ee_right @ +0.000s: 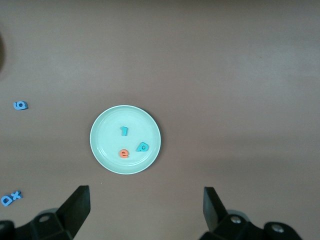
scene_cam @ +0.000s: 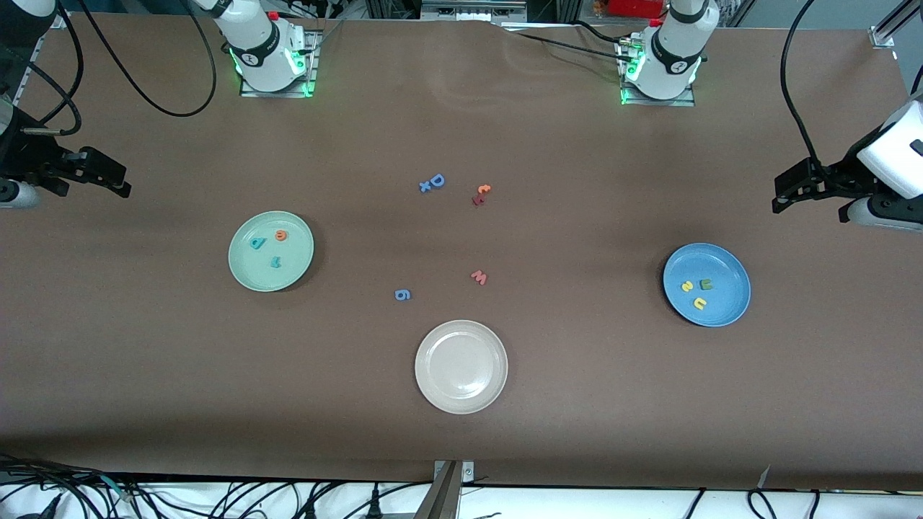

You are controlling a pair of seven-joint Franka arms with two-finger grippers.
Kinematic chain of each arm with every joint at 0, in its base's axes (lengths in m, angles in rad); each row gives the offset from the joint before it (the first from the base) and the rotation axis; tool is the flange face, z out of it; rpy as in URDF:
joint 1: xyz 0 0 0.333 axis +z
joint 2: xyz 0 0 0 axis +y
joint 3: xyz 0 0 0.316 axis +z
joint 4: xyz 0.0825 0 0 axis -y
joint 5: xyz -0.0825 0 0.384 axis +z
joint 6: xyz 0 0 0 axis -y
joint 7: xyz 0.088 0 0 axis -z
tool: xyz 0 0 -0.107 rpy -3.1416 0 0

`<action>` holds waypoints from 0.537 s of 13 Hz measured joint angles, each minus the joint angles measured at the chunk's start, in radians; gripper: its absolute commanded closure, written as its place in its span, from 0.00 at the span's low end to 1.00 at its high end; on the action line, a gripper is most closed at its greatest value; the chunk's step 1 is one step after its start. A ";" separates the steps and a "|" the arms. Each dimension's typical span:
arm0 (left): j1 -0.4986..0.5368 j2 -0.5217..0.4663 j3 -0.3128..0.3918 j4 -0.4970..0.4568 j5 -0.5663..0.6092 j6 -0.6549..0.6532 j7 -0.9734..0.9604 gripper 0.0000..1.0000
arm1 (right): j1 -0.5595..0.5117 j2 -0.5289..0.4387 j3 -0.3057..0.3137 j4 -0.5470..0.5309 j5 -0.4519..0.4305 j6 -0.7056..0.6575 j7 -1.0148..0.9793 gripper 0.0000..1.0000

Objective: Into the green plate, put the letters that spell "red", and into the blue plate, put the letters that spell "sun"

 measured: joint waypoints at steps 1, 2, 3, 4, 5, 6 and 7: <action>0.000 -0.001 0.000 -0.003 0.000 0.006 0.000 0.00 | 0.000 0.000 0.000 0.000 0.000 0.000 0.000 0.00; 0.000 -0.006 0.001 -0.013 0.000 0.021 0.000 0.00 | 0.000 0.000 0.000 0.000 0.000 0.000 0.000 0.00; 0.000 -0.021 0.000 -0.035 0.000 0.042 0.000 0.00 | 0.000 0.000 0.000 0.000 0.000 0.000 0.000 0.00; 0.000 -0.044 0.001 -0.070 0.000 0.072 0.000 0.00 | 0.000 0.000 0.000 0.000 0.000 0.000 0.000 0.00; 0.000 -0.071 0.001 -0.111 0.000 0.097 0.000 0.00 | 0.000 0.000 0.000 0.000 0.000 0.000 0.000 0.00; 0.000 -0.092 0.001 -0.142 0.000 0.111 0.000 0.00 | 0.000 0.000 0.000 0.000 0.000 0.000 0.000 0.00; 0.000 -0.106 0.001 -0.163 0.000 0.119 0.000 0.00 | 0.000 0.000 0.000 0.000 0.000 0.000 0.000 0.00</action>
